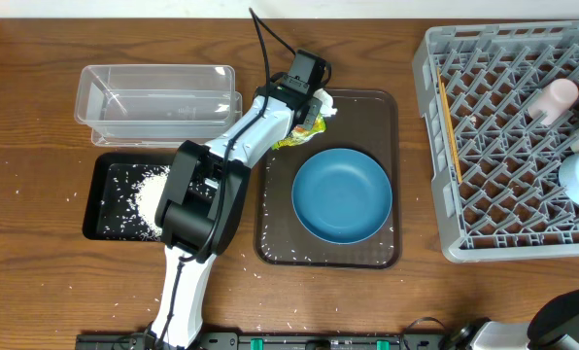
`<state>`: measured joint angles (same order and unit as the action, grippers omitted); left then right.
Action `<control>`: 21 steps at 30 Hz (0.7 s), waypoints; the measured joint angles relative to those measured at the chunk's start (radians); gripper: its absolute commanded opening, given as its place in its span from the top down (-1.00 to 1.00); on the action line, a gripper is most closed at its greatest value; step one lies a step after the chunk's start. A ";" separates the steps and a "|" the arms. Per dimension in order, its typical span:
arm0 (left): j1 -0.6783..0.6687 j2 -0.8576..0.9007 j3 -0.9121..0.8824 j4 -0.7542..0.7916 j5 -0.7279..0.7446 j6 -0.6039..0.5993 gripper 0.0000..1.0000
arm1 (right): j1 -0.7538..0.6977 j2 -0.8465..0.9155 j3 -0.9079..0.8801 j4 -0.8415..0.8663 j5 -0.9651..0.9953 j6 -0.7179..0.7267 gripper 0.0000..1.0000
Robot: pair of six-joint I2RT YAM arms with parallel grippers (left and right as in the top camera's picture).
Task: Sort waste into correct bins and load items into the dishwasher rack
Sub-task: 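Grasp the white tissue on the brown tray with the left gripper, then carry the tissue left and drop it into the clear bin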
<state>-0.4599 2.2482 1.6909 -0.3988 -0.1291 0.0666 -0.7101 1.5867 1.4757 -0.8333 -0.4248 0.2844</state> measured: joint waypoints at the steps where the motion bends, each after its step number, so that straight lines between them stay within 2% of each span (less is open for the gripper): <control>1: 0.000 0.000 0.000 -0.006 -0.001 -0.006 0.88 | 0.000 0.000 0.000 0.000 0.000 0.000 -0.98; 10: 0.000 -0.042 -0.002 -0.068 -0.002 -0.155 0.87 | 0.000 0.000 0.000 0.000 0.000 0.000 -0.99; 21: 0.006 -0.412 -0.006 -0.067 -0.002 -0.230 0.88 | 0.000 0.000 0.000 0.000 0.000 0.000 -0.99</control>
<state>-0.4541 1.8366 1.6844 -0.4656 -0.1310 -0.1631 -0.7101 1.5867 1.4761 -0.8333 -0.4248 0.2844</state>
